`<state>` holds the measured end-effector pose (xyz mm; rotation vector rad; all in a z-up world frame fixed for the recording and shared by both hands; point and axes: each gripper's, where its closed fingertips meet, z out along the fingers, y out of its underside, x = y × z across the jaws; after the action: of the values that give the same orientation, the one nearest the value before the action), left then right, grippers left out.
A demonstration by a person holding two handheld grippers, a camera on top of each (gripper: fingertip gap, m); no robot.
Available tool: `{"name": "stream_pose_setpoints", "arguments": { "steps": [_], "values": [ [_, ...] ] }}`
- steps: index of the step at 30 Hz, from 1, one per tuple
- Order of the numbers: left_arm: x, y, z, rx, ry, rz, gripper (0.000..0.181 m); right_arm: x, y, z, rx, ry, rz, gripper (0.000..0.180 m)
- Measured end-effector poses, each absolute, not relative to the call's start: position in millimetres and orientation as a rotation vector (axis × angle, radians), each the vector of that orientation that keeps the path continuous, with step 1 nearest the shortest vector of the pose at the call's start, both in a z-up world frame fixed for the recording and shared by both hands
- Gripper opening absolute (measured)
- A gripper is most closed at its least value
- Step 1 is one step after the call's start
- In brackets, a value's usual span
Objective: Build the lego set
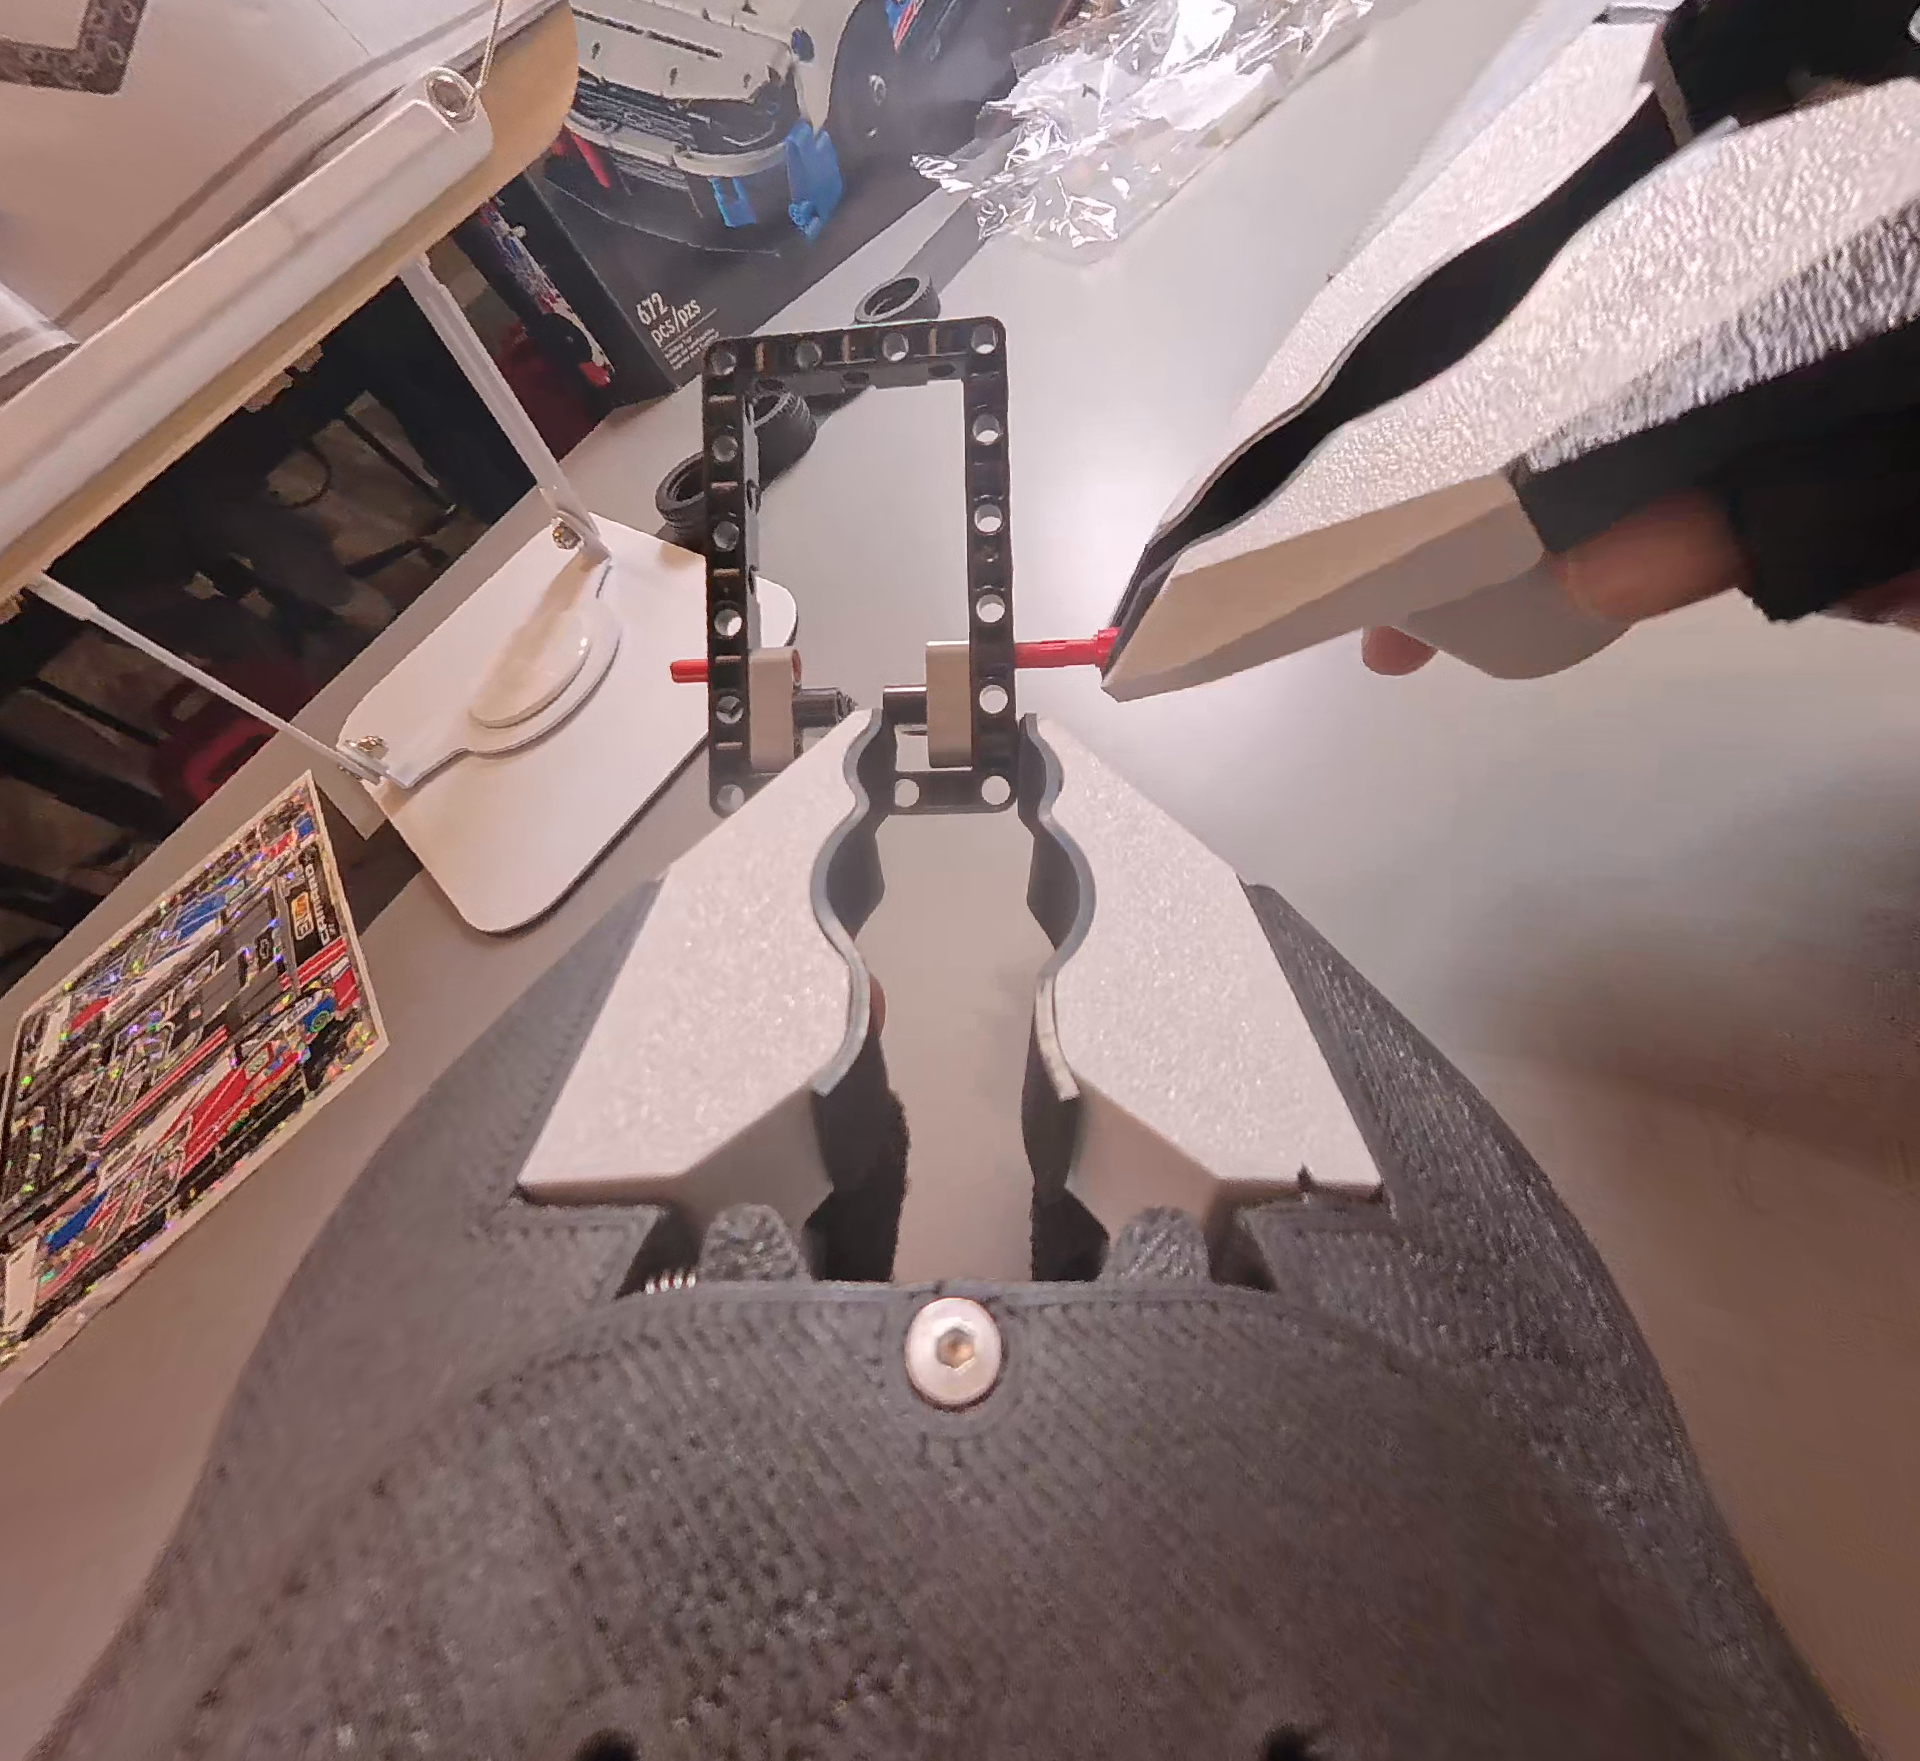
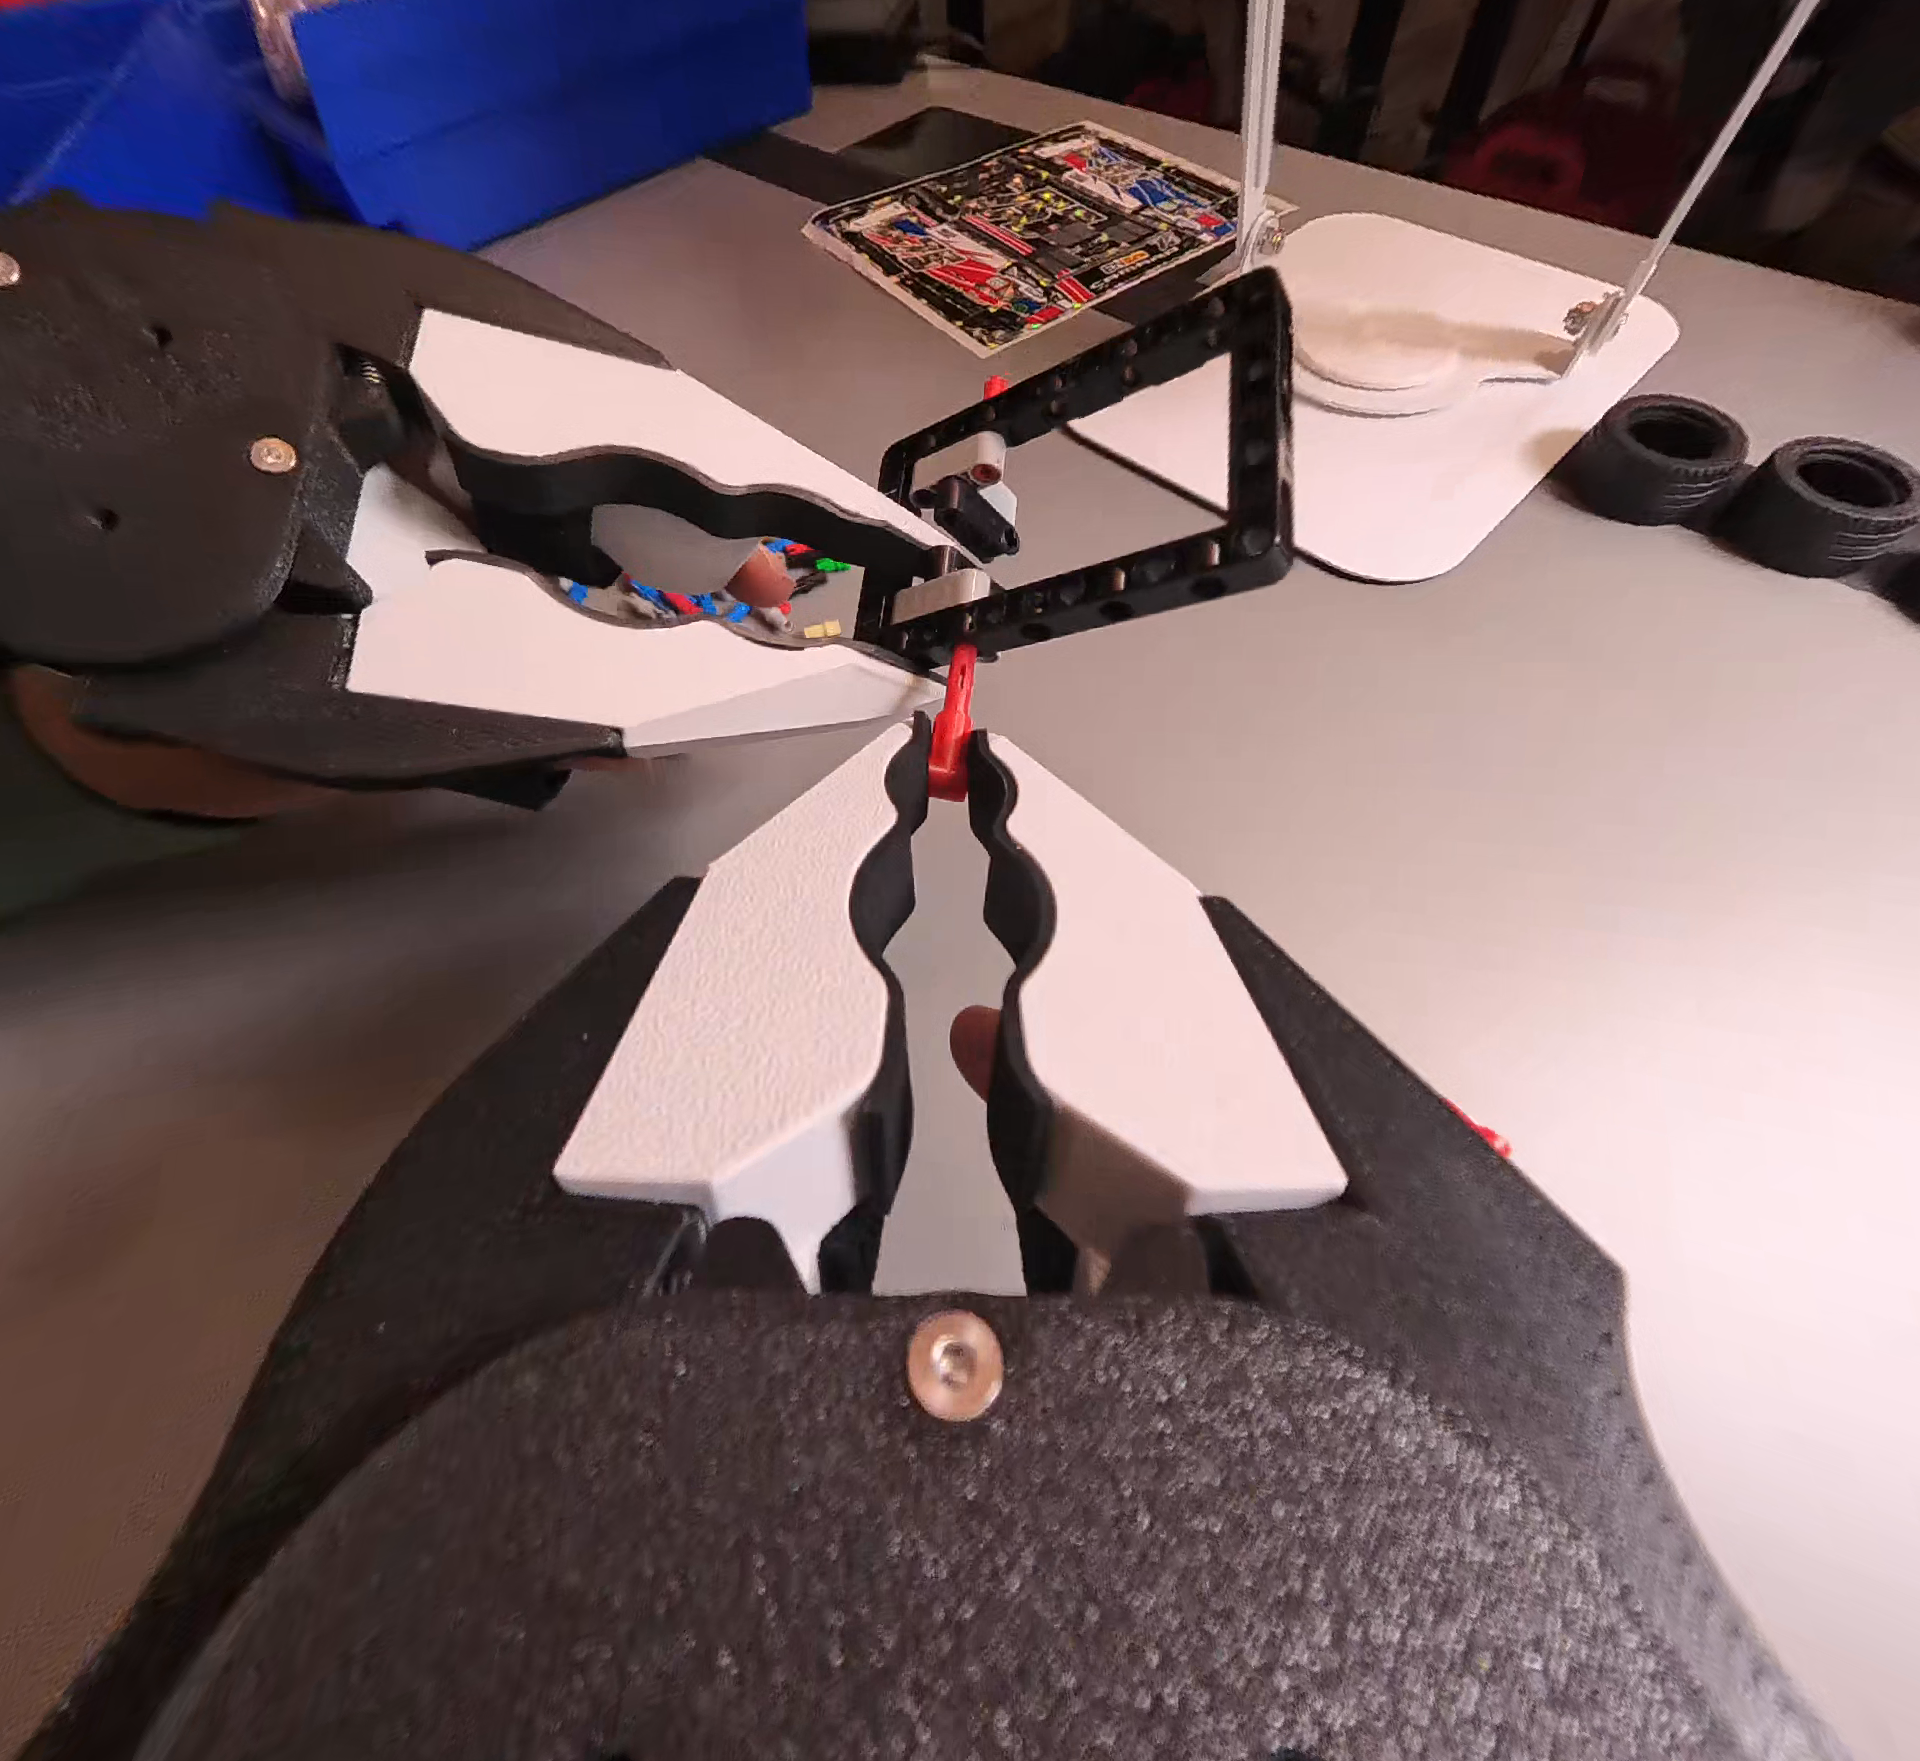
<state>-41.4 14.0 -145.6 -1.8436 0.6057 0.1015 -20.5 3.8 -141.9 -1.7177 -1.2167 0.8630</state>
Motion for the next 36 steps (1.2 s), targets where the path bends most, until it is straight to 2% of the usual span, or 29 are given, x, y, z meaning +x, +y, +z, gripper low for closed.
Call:
{"name": "stream_pose_setpoints", "arguments": {
  "steps": [8,15,21,25,28,32,36],
  "values": [
    [-39.6,11.5,-142.6,-1.833,0.603,0.077,0.022,-20.2,2.2,-135.0,-1.875,-0.920,1.365,0.005],
    [-37.4,12.4,-141.0,-1.857,0.501,-0.083,0.022,-26.6,4.2,-130.6,-1.781,-0.944,1.224,0.005],
    [-37.0,11.9,-137.6,-1.812,0.563,0.019,0.022,-25.7,3.0,-130.1,-1.845,-0.728,1.524,0.004],
    [-37.4,9.4,-138.7,-1.821,0.580,0.016,0.022,-27.1,-1.2,-129.6,-1.679,-1.019,1.112,0.005],
    [-38.1,8.3,-138.3,-1.827,0.586,0.013,0.022,-28.5,-1.0,-131.5,-1.721,-0.985,1.192,0.004],
    [-36.0,6.5,-139.7,-1.843,0.577,-0.041,0.022,-28.3,-2.0,-130.6,-1.801,-0.785,1.521,0.004],
    [-36.6,6.6,-138.2,-1.841,0.555,-0.073,0.021,-29.9,-2.3,-127.3,-1.695,-0.922,1.288,0.005]
  ]
}}
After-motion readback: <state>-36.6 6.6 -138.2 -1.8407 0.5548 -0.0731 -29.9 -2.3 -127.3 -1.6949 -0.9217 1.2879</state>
